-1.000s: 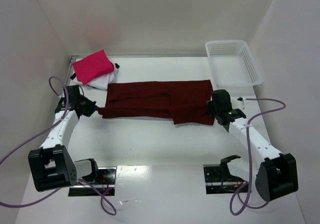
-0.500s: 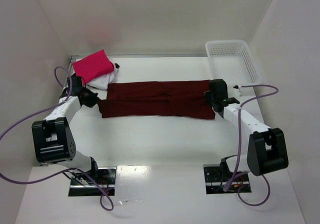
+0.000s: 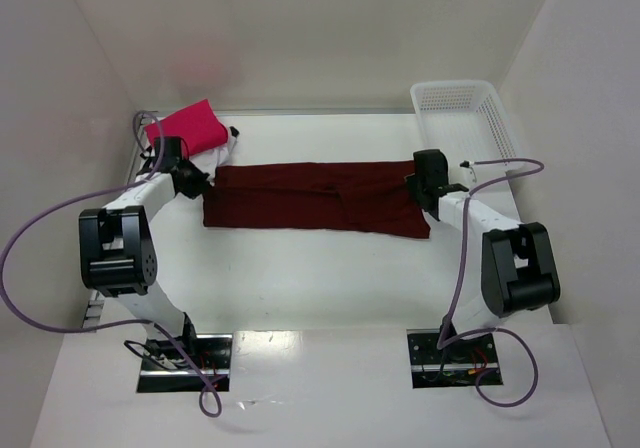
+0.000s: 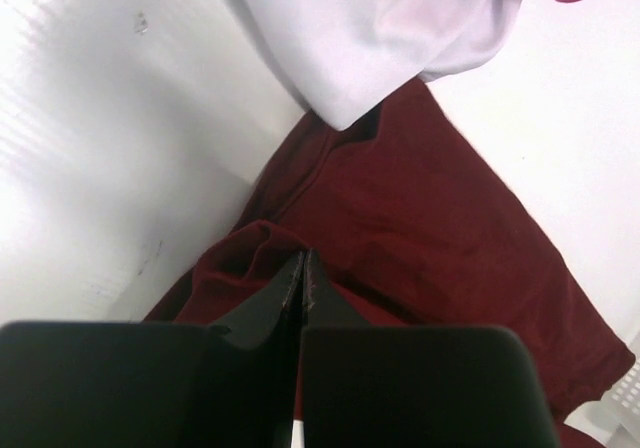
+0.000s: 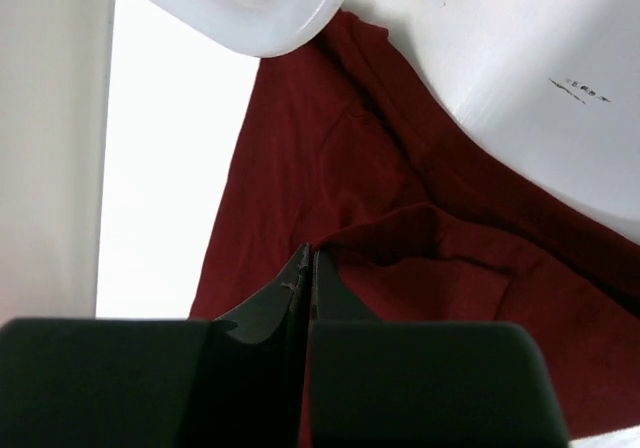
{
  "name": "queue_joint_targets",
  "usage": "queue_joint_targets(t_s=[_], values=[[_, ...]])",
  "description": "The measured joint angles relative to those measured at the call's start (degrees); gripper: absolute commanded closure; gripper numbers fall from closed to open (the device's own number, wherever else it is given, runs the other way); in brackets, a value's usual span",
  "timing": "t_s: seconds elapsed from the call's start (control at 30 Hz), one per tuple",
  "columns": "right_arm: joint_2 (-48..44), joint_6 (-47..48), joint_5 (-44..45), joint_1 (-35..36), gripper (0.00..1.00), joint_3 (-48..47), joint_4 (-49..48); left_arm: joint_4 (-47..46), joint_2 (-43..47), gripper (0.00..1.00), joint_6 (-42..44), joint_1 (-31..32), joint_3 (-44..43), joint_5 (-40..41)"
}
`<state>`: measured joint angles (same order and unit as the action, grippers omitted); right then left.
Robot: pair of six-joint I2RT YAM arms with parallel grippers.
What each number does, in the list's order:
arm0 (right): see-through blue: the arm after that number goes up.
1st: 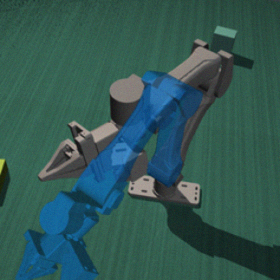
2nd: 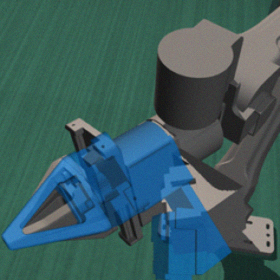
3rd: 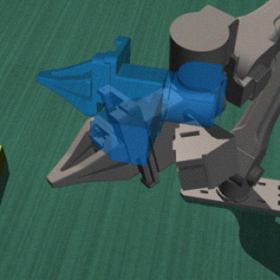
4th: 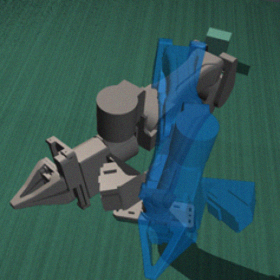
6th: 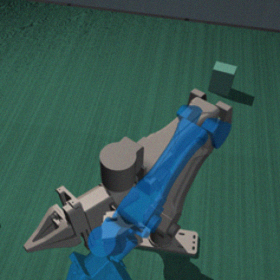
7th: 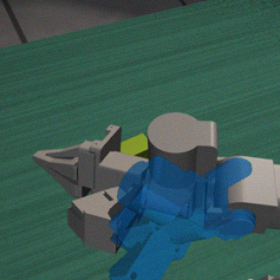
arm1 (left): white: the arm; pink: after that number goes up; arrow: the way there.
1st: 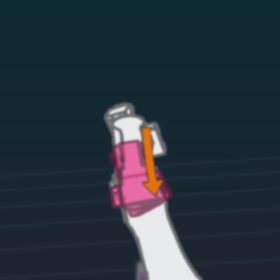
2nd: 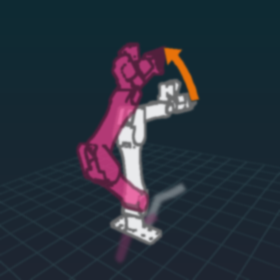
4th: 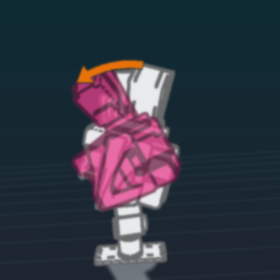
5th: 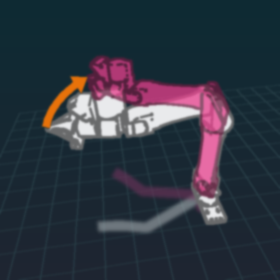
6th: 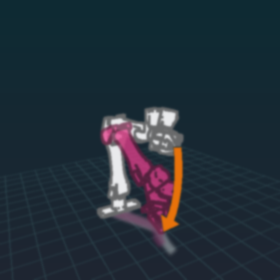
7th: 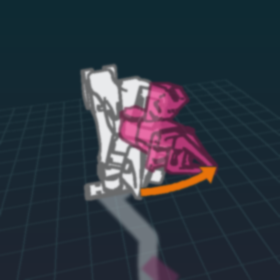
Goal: Fold and stack the t-shirts
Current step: Fold the other side of the tshirt into a rectangle
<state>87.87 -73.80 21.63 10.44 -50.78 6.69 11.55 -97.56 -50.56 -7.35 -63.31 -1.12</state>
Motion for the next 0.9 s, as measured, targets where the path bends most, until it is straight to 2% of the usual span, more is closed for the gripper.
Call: queue_joint_targets(t_s=[0.33, 0.4, 0.43, 0.5, 0.57, 0.6, 0.67, 0.73, 0.9], values=[[3.62, 0.06, 0.02, -0.59, 0.98, -0.95, -1.34, 0.07, -2.55, 1.0, 0.95, 0.44, -2.07, 2.02], [4.36, 0.17, -0.06, -1.03, 0.86, -1.24, -1.81, 0.17, -2.8, 0.97, 1.0, 0.44, -2.34, 2.03], [4.87, 0.28, -0.19, -1.29, 0.78, -1.35, -2.09, 0.27, -3.04, 0.87, 1.12, 0.44, -2.6, 2.03], [5.81, 0.37, -0.38, -1.74, 0.54, -1.72, -2.51, 0.36, -3.34, 0.7, 1.86, 0.44, -2.97, 2.14], [6.51, 0.98, -0.8, -2.05, 0.34, -2.25, -2.84, 0.39, -3.41, 0.55, 2.67, 0.43, -3.13, 2.32], [6.65, 1.25, -1.06, -2.08, 0.3, -2.48, -2.95, 0.43, -3.31, 0.5, 3.11, 0.44, -3.14, 2.35], [6.64, 2.18, -1.44, -2.08, 0.26, -2.75, -3.15, 0.65, -2.56, 0.42, 4.09, 0.44, -3.13, 2.41], [6.37, 3.16, -1.86, -2.08, 0.23, -2.94, -3.42, 1.12, -0.84, 0.28, 4.95, 0.44, -3.12, 2.48], [1.79, 6.05, -4.18, -2.08, 0.26, -2.46, -3.53, 1.66, 6.64, 0.14, 7.09, 0.75, -3.2, 1.26]])
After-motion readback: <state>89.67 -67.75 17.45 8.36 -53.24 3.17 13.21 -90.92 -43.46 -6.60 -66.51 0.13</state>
